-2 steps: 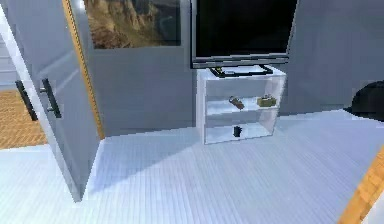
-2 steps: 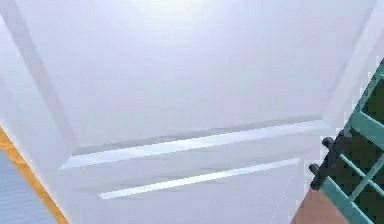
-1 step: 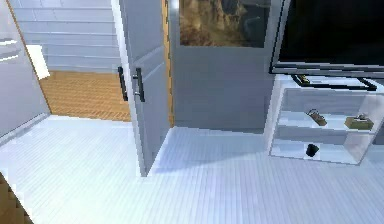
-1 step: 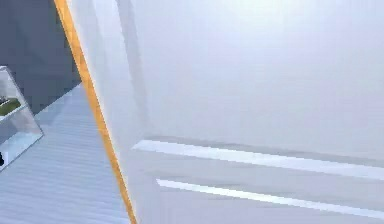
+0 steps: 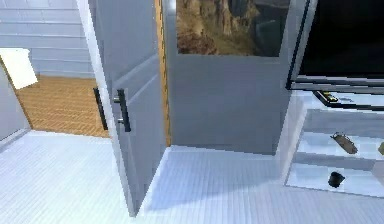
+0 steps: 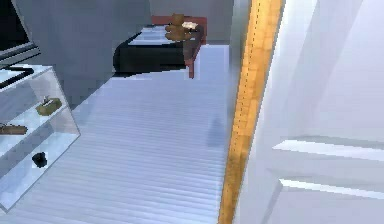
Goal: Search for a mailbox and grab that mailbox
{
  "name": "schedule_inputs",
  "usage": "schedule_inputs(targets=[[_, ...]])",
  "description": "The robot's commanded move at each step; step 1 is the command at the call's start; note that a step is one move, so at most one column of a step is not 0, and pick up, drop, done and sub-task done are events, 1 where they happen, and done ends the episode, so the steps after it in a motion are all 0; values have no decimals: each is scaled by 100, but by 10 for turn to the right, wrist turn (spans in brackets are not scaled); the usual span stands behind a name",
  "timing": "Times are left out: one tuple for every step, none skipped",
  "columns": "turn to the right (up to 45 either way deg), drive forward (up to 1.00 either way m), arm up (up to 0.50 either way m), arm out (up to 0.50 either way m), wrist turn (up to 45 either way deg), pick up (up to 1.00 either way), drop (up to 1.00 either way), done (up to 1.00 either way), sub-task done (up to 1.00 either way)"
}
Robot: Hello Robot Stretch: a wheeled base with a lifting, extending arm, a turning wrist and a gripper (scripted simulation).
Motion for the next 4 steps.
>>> schedule_inputs(targets=[[60, 0, 0, 0, 0, 0, 0, 0, 0], [0, 20, 0, 0, 0, 0, 0, 0, 0], [-450, 0, 0, 0, 0, 0, 0, 0, 0], [-390, 0, 0, 0, 0, 0, 0, 0, 0]])
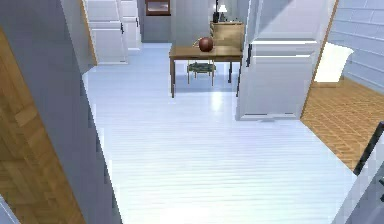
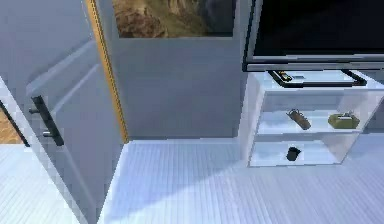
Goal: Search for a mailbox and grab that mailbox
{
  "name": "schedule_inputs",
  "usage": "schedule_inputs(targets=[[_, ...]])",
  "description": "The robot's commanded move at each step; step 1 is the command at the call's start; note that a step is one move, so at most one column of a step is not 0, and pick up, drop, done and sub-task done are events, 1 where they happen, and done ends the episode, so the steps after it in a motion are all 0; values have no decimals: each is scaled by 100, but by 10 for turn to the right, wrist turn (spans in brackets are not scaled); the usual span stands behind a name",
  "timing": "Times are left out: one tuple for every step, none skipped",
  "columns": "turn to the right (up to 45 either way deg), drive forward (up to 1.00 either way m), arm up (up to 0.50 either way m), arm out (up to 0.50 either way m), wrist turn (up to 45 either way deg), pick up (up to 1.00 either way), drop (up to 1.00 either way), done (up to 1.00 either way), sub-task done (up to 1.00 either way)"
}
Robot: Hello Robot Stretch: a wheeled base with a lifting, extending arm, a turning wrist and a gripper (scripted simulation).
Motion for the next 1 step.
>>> schedule_inputs(targets=[[0, 100, 0, 0, 0, 0, 0, 0, 0]])
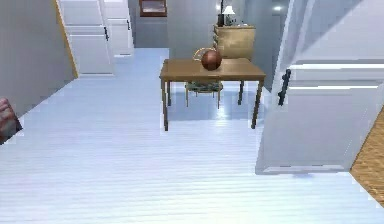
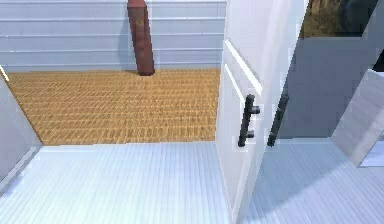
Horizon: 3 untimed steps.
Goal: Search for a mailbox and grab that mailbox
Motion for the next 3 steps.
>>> schedule_inputs(targets=[[-90, 0, 0, 0, 0, 0, 0, 0, 0], [0, 5, 0, 0, 0, 0, 0, 0, 0], [-390, 0, 0, 0, 0, 0, 0, 0, 0]])
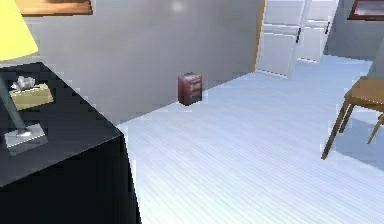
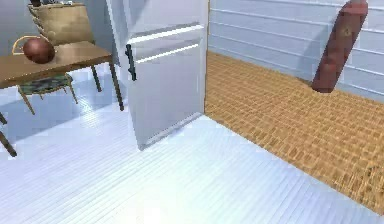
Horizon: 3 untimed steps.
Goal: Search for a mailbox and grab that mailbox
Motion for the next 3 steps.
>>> schedule_inputs(targets=[[0, 100, 0, 0, 0, 0, 0, 0, 0], [-90, 0, 0, 0, 0, 0, 0, 0, 0], [0, 25, 0, 0, 0, 0, 0, 0, 0]])
